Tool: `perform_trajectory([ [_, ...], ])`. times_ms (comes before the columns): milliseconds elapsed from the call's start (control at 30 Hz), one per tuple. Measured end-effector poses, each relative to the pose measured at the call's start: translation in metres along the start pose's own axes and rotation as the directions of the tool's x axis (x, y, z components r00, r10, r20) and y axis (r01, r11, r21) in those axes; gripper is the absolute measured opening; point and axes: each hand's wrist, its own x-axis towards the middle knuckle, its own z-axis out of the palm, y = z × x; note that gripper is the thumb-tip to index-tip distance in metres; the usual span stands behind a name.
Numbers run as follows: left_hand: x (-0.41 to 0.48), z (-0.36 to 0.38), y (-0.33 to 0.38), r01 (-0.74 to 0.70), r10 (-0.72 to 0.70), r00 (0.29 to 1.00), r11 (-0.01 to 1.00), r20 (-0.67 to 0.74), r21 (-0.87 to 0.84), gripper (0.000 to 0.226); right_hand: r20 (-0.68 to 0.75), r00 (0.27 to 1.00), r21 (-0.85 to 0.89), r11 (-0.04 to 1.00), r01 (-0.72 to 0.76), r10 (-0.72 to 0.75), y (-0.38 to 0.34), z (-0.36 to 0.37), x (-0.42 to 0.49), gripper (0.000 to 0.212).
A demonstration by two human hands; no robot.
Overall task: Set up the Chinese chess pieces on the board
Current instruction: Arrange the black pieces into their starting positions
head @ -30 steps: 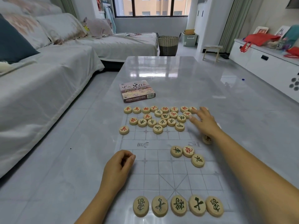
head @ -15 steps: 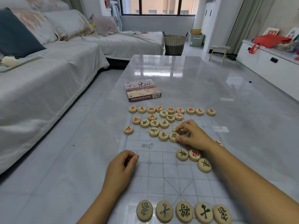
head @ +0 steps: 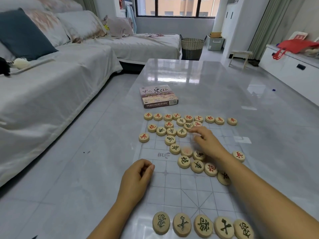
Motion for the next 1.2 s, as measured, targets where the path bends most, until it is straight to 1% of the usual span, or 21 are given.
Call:
perform_trajectory([
  [67,0.0,0.0,-0.001,-0.006,0.006,1.0,1.0,-0.002,0.003,0.013,-0.05,0.998,-0.142,0.989,-0.039,0.032,0.006,-0.005,0.02,0.039],
  [133,0.001,0.0,-0.002,-0.003,0.003,1.0,1.0,-0.005,-0.001,0.014,-0.016,0.995,-0.308,0.946,-0.103,0.103,0.012,-0.009,0.039,0.047],
  [200,0.002,0.001,-0.003,0.002,-0.002,1.0,1.0,-0.012,-0.007,0.014,0.036,0.988,-0.417,0.901,-0.123,0.152,0.017,-0.01,0.054,0.053],
  [300,0.004,0.0,-0.003,0.0,0.0,1.0,1.0,-0.02,-0.008,0.015,0.114,0.984,-0.544,0.837,-0.051,0.134,0.02,-0.002,0.065,0.051],
  [367,0.004,0.0,-0.003,0.001,-0.001,1.0,1.0,-0.017,-0.008,0.015,0.135,0.987,-0.568,0.823,0.004,0.088,0.019,0.003,0.061,0.049],
  [500,0.004,0.0,-0.003,0.01,-0.01,1.0,1.0,-0.014,-0.012,0.014,0.201,0.979,-0.492,0.862,0.122,-0.023,0.015,0.006,0.026,0.045],
  [633,0.002,0.0,-0.003,0.008,-0.008,1.0,1.0,-0.011,-0.008,0.014,0.315,0.94,-0.382,0.889,0.252,-0.131,0.012,0.002,-0.018,0.04],
  [667,0.002,0.0,-0.003,0.006,-0.006,1.0,1.0,-0.009,-0.008,0.015,0.337,0.932,-0.336,0.907,0.254,-0.136,0.012,-0.002,-0.027,0.039],
  [700,0.002,0.0,-0.003,0.006,-0.006,1.0,1.0,-0.007,-0.007,0.015,0.338,0.933,-0.275,0.936,0.22,-0.12,0.011,-0.007,-0.034,0.038],
  [733,0.002,0.001,-0.003,0.005,-0.005,1.0,1.0,-0.007,-0.007,0.016,0.318,0.944,-0.204,0.966,0.158,-0.087,0.011,-0.013,-0.04,0.038],
  [800,0.001,0.001,-0.003,0.004,-0.004,1.0,1.0,-0.009,-0.007,0.016,0.228,0.973,-0.107,0.993,0.054,-0.029,0.012,-0.027,-0.05,0.034],
  [933,0.001,0.0,-0.002,0.003,-0.003,1.0,1.0,-0.003,-0.009,0.016,-0.007,1.0,-0.097,0.995,0.011,-0.012,0.024,-0.049,-0.069,0.028],
  [1000,0.001,0.0,-0.002,0.005,-0.005,1.0,1.0,-0.004,-0.006,0.015,-0.129,0.991,-0.064,0.997,-0.03,0.021,0.032,-0.054,-0.082,0.025],
  [1067,0.001,0.0,-0.002,0.005,-0.005,1.0,1.0,-0.007,0.0,0.015,-0.219,0.974,0.003,0.998,-0.06,0.059,0.039,-0.056,-0.098,0.023],
  [1133,0.0,0.0,-0.002,0.001,-0.001,1.0,1.0,-0.008,0.002,0.014,-0.271,0.957,0.099,0.992,-0.077,0.101,0.042,-0.056,-0.112,0.021],
  [1200,-0.001,0.0,-0.003,0.0,0.001,1.0,1.0,-0.009,0.006,0.013,-0.293,0.945,0.196,0.976,-0.091,0.147,0.045,-0.054,-0.124,0.02],
])
